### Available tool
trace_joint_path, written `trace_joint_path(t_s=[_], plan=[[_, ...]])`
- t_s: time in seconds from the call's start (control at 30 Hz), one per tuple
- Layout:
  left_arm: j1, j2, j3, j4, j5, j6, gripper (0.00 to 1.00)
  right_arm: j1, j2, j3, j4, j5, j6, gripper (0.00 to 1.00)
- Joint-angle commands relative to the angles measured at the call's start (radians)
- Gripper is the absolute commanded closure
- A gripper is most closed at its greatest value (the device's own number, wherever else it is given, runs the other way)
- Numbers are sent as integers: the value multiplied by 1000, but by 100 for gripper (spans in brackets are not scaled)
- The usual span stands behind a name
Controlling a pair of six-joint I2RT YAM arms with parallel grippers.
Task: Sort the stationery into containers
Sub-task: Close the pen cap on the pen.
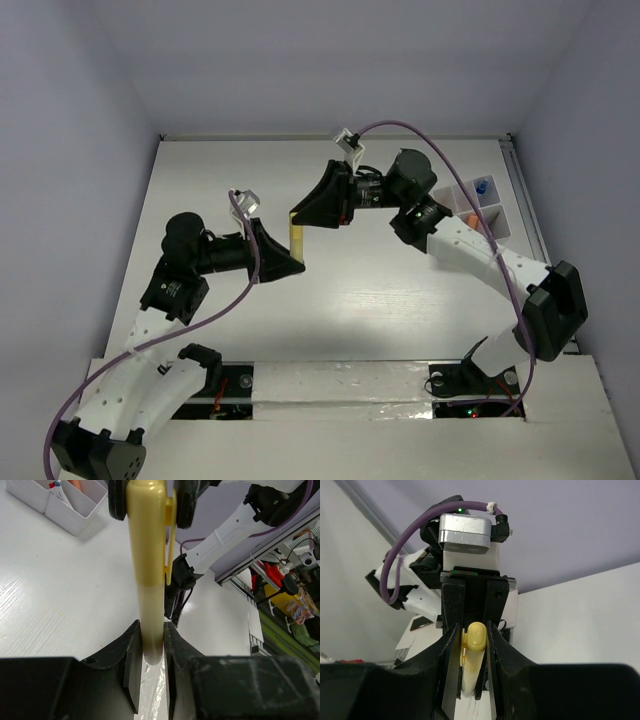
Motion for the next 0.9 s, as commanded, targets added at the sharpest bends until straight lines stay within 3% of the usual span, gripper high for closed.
trace_joint_path(t_s=[0.0, 0.17, 0.43, 0.67, 0.87], plan=[[16, 2, 106, 314, -136, 1, 100, 125, 13, -36, -446, -78, -216, 100], [16, 19, 138, 370, -139, -36, 100, 151, -16, -132, -439, 34, -231, 100], [16, 39, 216, 277, -218, 24, 100, 171, -59, -410, -192, 33, -109, 100], [16, 26, 161, 263, -249, 41, 100, 171, -71, -364, -272, 57, -175, 100], [16, 28, 112, 223, -246, 54, 100, 122, -80, -370, -67, 102, -31, 100]])
